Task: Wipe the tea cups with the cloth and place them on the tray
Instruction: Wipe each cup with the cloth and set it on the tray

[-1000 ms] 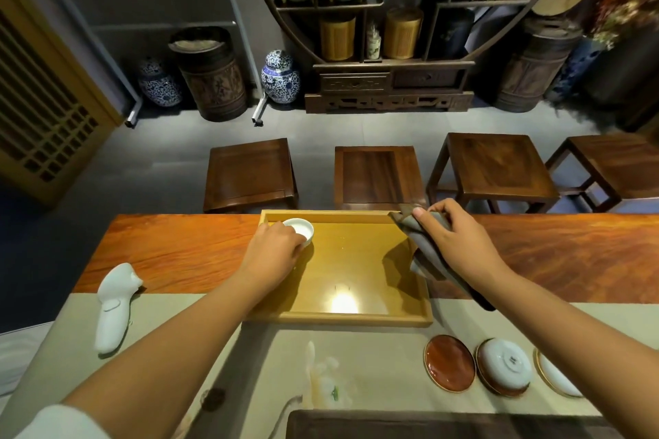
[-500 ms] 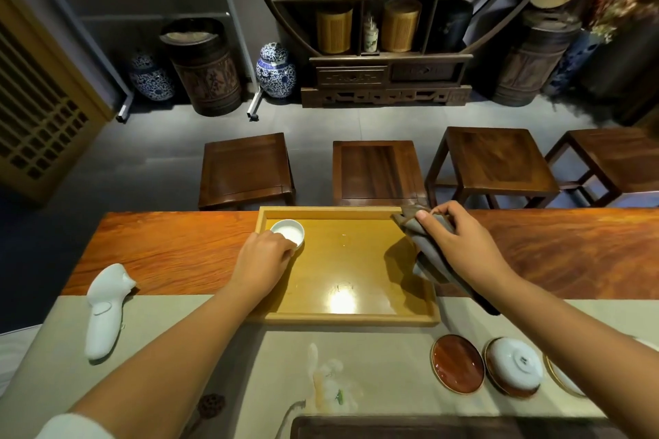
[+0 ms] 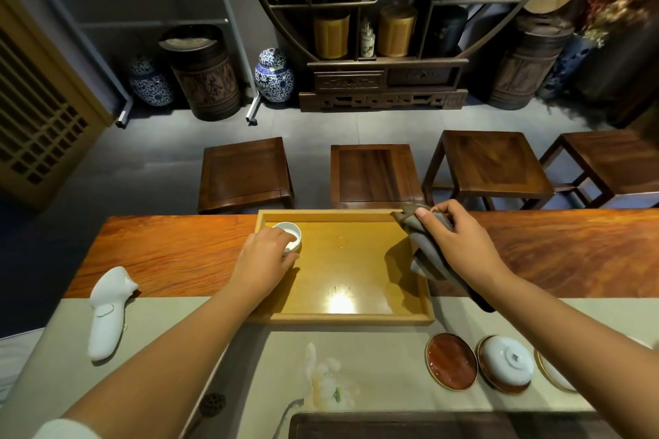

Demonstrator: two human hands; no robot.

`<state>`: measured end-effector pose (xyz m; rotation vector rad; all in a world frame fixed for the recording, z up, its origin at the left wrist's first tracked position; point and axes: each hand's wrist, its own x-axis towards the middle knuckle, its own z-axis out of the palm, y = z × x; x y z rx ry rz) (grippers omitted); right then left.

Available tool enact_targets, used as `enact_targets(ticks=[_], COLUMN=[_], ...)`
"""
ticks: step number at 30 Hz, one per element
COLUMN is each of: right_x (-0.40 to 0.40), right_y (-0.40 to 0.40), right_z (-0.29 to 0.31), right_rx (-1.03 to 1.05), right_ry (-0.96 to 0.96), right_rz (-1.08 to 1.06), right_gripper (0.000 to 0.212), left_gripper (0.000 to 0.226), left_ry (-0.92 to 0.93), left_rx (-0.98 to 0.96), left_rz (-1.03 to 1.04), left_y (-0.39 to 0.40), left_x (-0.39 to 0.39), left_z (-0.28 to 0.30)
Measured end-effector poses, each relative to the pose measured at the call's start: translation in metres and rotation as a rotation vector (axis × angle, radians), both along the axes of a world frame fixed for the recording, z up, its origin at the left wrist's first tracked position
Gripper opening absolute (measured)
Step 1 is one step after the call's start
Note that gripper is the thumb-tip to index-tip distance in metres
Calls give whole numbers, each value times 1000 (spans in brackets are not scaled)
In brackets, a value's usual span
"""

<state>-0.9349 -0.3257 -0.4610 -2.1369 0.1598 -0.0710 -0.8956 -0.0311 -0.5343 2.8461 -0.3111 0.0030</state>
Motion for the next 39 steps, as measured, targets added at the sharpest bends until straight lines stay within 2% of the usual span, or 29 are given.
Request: enact_targets(ticks=[11, 19, 23, 28, 35, 39], right_x=[-18, -42, -52, -63, -73, -77], right_y=[-49, -108, -133, -159, -186, -199], right_z=[35, 37, 35, 28, 14, 8], right_rx=[-12, -32, -24, -6, -17, -15], right_ry=[-41, -7, -3, 8, 37, 40], right_rz=[-110, -119, -88, -51, -30, -21], right_gripper=[32, 35, 35, 33, 33, 33], left_gripper=[31, 33, 35, 48, 77, 86], left_ry=[-73, -73, 4, 160, 351, 431], left_rx=[-26, -108, -190, -287, -217, -216], left_rz=[-170, -284, -309, -325, -248, -190], left_y=[-68, -149, -192, -235, -265, -274], left_x=[-10, -52, -86, -127, -151, -155], left_z=[45, 47, 35, 13, -18, -28])
